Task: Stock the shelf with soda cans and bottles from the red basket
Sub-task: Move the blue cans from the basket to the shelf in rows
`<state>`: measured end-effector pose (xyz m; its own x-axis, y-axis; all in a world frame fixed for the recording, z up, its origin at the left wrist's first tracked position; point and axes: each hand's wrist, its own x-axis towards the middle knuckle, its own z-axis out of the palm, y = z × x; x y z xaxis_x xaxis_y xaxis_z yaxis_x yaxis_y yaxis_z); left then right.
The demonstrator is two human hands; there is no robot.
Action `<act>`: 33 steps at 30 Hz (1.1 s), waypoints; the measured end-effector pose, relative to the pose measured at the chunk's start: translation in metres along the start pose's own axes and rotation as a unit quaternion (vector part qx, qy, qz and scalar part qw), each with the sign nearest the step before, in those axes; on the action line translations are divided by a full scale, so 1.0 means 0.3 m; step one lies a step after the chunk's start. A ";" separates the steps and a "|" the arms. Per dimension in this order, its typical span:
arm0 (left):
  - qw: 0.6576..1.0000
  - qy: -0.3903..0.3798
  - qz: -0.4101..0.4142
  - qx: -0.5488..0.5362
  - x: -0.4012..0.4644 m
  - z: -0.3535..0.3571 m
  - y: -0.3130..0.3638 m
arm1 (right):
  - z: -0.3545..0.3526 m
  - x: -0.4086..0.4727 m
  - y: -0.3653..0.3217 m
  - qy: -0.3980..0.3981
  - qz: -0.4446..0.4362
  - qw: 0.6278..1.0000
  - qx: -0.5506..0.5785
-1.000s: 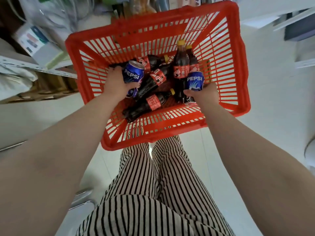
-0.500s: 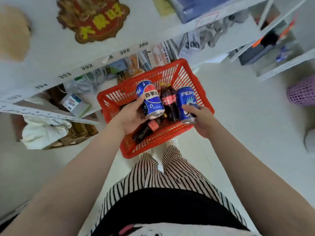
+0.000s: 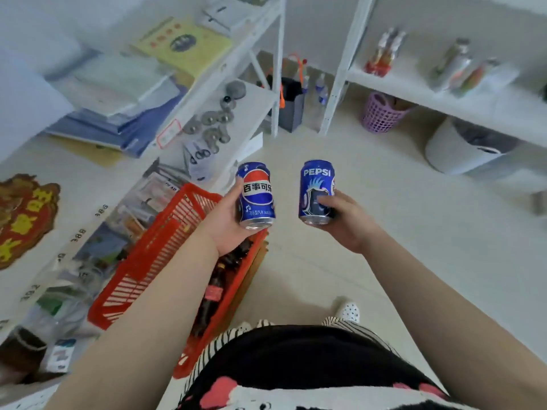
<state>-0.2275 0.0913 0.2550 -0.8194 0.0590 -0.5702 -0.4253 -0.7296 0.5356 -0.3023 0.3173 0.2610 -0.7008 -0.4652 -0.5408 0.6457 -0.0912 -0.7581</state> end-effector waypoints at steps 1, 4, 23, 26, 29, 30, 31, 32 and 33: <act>1.000 0.000 -0.006 0.021 0.041 0.060 -0.019 | -0.057 -0.013 -0.024 0.010 -0.023 0.999 -0.024; 0.998 -0.006 -0.019 0.059 0.172 0.247 -0.106 | -0.244 -0.047 -0.106 0.085 -0.062 0.991 -0.082; 0.958 -0.165 -0.171 0.160 0.955 1.464 -0.670 | -1.478 -0.325 -0.586 0.346 -0.153 0.926 0.015; 0.952 -0.175 -0.188 0.165 1.092 1.605 -0.712 | -1.622 -0.283 -0.649 0.370 -0.151 0.916 0.036; 0.945 -0.199 -0.196 0.171 1.244 1.748 -0.738 | -1.772 -0.216 -0.741 0.393 -0.151 0.906 0.038; 0.942 -0.206 -0.198 0.173 1.298 1.800 -0.743 | -1.824 -0.192 -0.778 0.400 -0.151 0.903 0.040; 0.941 -0.212 -0.200 0.174 1.352 1.856 -0.743 | -1.877 -0.167 -0.819 0.405 -0.151 0.900 0.045; 0.940 -0.214 -0.200 0.174 1.407 1.911 -0.742 | -1.931 -0.144 -0.862 0.409 -0.151 0.898 0.049; 0.939 -0.215 -0.201 0.176 1.462 1.969 -0.739 | -1.986 -0.123 -0.907 0.414 -0.151 0.896 0.052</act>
<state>-0.7196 0.6815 0.2541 -0.6126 0.6062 -0.5071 -0.7726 -0.3238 0.5462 -0.6330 0.8837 0.2702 -0.8060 0.4029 -0.4336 0.3829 -0.2037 -0.9010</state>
